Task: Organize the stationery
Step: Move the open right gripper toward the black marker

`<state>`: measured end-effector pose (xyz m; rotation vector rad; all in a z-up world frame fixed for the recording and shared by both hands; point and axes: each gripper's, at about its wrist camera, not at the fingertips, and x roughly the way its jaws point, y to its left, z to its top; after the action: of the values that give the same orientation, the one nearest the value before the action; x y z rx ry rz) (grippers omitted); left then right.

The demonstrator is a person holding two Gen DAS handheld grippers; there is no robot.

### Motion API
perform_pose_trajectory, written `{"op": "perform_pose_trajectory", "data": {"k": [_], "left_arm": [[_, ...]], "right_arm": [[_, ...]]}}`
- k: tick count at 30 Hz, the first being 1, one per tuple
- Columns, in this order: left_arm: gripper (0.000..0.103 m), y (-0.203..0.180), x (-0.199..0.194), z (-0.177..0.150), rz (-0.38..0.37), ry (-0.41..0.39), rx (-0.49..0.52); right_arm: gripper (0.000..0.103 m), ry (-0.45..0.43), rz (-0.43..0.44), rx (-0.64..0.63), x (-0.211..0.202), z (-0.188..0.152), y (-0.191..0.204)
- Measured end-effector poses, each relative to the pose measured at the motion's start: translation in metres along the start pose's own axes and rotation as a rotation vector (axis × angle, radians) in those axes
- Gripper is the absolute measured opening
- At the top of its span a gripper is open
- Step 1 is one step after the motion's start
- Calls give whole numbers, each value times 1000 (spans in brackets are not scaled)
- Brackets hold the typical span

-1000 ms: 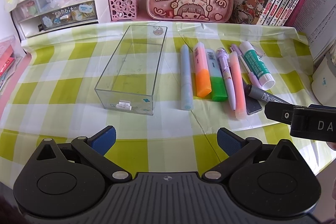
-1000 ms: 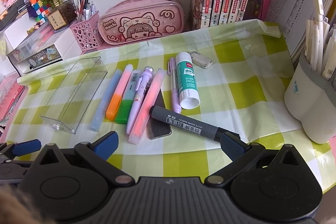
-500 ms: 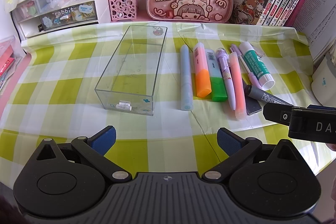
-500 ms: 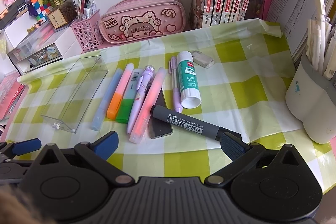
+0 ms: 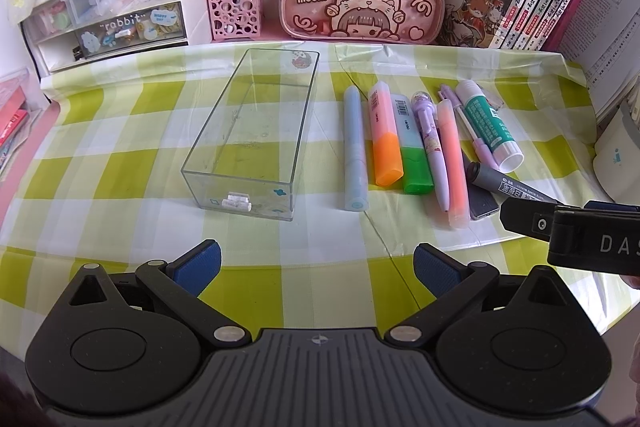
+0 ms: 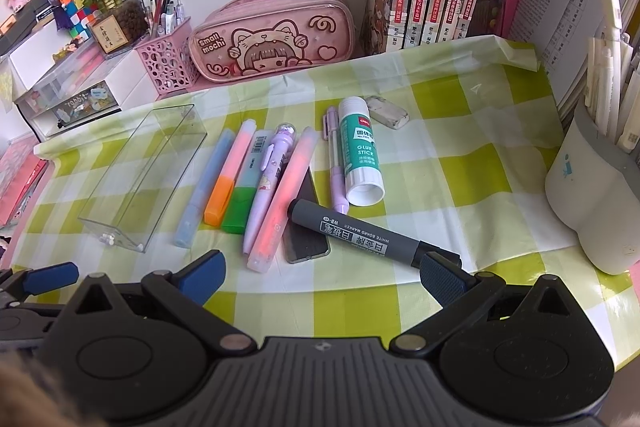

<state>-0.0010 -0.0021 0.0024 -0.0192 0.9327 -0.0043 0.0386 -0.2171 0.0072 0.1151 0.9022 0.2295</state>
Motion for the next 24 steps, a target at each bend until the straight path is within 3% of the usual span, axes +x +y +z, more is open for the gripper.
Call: {"op": "perform_pose_trajectory", "data": {"k": [13, 22, 24], "left_arm": [[98, 2, 2, 2, 1, 2, -5], [98, 21, 28, -15, -7, -18, -20], [98, 23, 32, -19, 19, -43, -11]], "right_arm": [[103, 9, 4, -2, 4, -2, 2], [103, 70, 9, 26, 30, -8, -10], [103, 83, 10, 23, 36, -11, -10]]}}
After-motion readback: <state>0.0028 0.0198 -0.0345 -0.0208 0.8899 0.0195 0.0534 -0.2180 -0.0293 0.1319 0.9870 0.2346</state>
